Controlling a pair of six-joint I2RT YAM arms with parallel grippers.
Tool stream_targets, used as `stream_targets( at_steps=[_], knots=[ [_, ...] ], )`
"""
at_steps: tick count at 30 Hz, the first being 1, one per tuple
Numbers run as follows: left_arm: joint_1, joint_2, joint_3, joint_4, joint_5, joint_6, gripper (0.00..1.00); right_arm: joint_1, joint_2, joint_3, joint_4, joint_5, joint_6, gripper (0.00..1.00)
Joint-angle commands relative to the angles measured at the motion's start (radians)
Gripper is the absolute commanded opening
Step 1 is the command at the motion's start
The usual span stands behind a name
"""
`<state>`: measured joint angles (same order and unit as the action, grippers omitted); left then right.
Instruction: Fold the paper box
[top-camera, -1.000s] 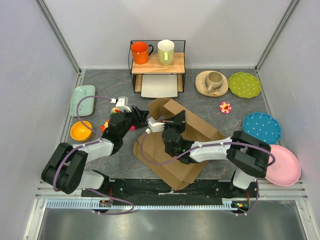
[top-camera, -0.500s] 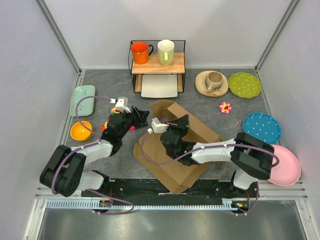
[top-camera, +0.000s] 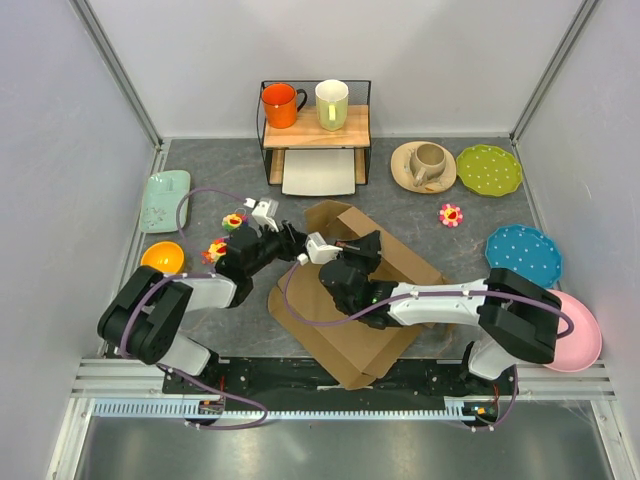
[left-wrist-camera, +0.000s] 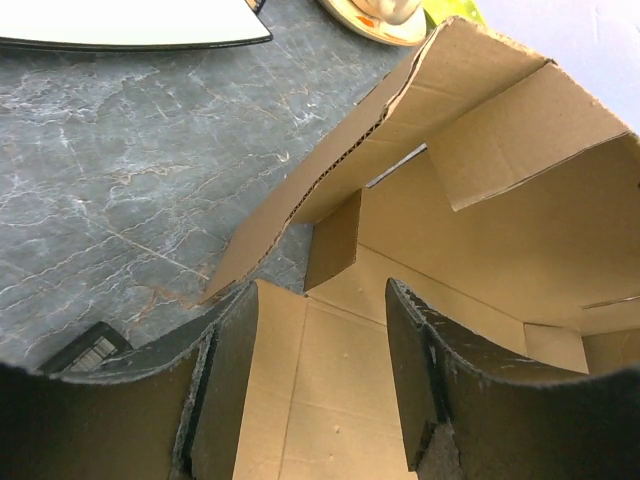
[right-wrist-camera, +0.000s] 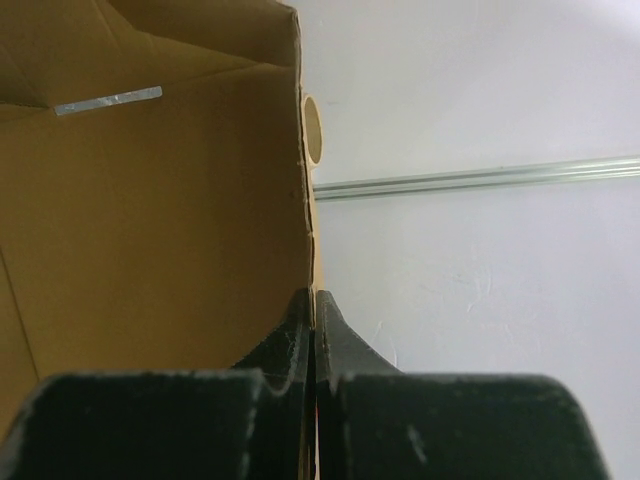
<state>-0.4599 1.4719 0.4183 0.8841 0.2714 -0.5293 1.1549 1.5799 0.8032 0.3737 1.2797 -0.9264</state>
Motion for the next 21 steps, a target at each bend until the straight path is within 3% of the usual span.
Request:
stream_targets(
  at_steps=[1,13,21],
  knots=[
    [-0.022,0.042,0.062,0.078,0.035,0.08,0.61,0.005,-0.026,0.014,-0.143,-0.029,0.167,0.0],
    [-0.033,0.192,0.181,0.069,-0.031,0.202,0.57,0.005,-0.05,0.008,-0.186,-0.039,0.181,0.0],
    [-0.031,0.082,0.143,0.009,-0.126,0.278,0.61,0.005,-0.087,-0.005,-0.211,-0.042,0.19,0.0]
  ],
)
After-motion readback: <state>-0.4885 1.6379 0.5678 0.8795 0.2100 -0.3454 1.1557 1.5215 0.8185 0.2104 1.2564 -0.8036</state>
